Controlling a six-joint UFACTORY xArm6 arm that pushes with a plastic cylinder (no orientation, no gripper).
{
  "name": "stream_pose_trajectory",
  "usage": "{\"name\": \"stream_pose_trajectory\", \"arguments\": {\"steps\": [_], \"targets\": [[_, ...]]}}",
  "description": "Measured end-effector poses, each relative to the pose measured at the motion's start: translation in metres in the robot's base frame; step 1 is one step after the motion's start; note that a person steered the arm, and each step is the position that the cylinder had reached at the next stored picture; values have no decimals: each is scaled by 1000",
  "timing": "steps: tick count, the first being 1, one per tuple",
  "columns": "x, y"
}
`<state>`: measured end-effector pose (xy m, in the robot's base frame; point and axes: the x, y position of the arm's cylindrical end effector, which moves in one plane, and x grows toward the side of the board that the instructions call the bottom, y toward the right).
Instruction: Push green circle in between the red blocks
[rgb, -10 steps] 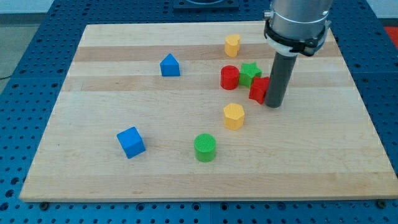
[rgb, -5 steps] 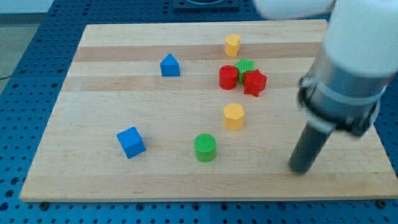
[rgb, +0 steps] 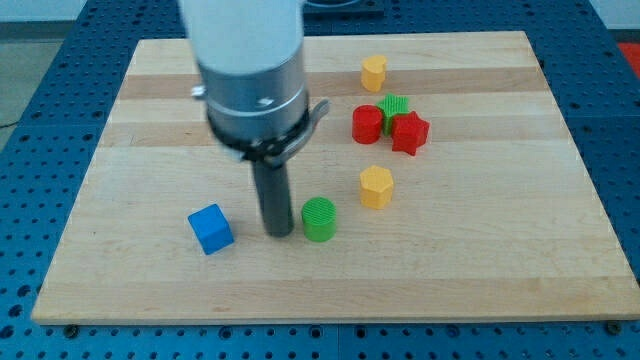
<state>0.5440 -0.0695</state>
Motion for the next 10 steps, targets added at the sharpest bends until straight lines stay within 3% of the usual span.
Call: {"name": "stream_pose_trajectory", "arguments": {"steps": [1, 5, 7, 10], "targets": [[29, 21], [-110, 65], [-76, 54], [-121, 108]]}}
